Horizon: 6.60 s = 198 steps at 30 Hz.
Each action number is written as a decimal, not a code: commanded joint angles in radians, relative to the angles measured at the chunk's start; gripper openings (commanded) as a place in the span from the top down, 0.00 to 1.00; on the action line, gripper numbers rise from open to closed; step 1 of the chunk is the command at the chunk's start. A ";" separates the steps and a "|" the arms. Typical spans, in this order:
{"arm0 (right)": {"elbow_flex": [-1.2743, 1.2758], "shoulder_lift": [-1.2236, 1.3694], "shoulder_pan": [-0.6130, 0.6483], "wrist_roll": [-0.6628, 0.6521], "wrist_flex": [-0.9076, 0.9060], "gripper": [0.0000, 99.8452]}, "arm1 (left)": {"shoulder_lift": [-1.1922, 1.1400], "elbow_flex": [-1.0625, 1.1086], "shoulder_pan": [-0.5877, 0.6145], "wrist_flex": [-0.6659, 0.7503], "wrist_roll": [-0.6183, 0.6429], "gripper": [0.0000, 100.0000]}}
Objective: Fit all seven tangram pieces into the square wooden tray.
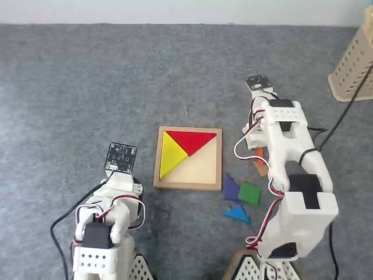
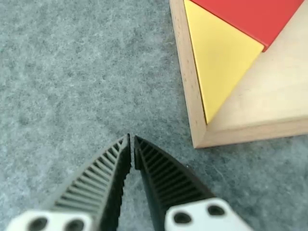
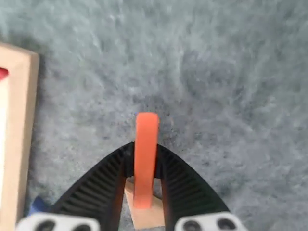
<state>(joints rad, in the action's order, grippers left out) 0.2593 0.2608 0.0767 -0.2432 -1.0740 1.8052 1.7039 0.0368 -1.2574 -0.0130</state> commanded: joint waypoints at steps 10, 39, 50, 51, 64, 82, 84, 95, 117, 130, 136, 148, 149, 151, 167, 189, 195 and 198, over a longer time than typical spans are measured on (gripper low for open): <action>-0.100 0.022 -0.021 -0.087 0.002 0.84 | 0.021 -0.019 0.005 -0.006 0.006 0.99; -0.031 0.008 -0.021 -0.308 0.001 0.84 | 0.021 -0.019 0.005 -0.006 0.006 0.99; -0.063 0.050 -0.021 -0.146 -0.021 0.98 | 0.021 -0.019 0.005 -0.006 0.006 0.99; -0.084 0.048 -0.021 -0.120 -0.045 0.98 | 0.021 -0.019 0.005 -0.006 0.006 0.99; -0.485 0.058 0.268 0.344 -0.495 0.99 | 0.021 -0.019 0.005 -0.006 0.006 0.99; -0.216 0.048 0.392 0.404 -0.182 0.99 | 0.021 -0.019 0.005 -0.006 0.006 0.99; -0.216 0.048 0.401 0.382 -0.183 0.99 | 0.021 -0.019 0.005 -0.006 0.006 0.99; -0.215 0.048 0.444 0.345 -0.189 0.89 | 0.021 -0.019 0.005 -0.006 0.006 0.99; -0.172 -0.021 0.435 0.345 -0.168 0.90 | 0.021 -0.019 0.005 -0.006 0.006 0.99; 0.192 -0.300 0.443 0.209 0.064 0.99 | 0.021 -0.019 0.005 -0.006 0.006 0.99; 0.117 -0.163 0.435 0.207 0.061 0.99 | 0.021 -0.019 0.005 -0.006 0.006 0.99; 0.046 -0.081 0.321 0.206 0.056 0.99 | 0.021 -0.019 0.005 -0.006 0.006 0.99; 0.048 -0.091 0.321 0.206 0.056 0.99 | 0.021 -0.019 0.005 -0.006 0.006 0.99; 0.046 -0.134 0.320 0.206 0.042 0.99 | 0.021 -0.019 0.005 -0.006 0.006 0.99; 0.117 -0.487 0.076 -0.385 -0.369 0.98 | 0.021 -0.019 0.005 -0.006 0.006 0.99; 0.420 -0.414 0.018 -0.773 -0.074 0.67 | 0.021 -0.019 0.005 -0.006 0.006 0.99; 0.497 -0.414 0.019 -0.821 0.010 0.67 | 0.021 -0.019 0.005 -0.006 0.006 0.99; 0.549 -0.414 0.018 -0.841 0.054 0.67 | 0.021 -0.019 0.005 -0.006 0.006 0.99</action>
<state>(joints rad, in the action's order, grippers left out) 0.7933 -0.1504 0.0997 -1.0518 -1.0602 1.8052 1.7039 0.0368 -1.2574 -0.0130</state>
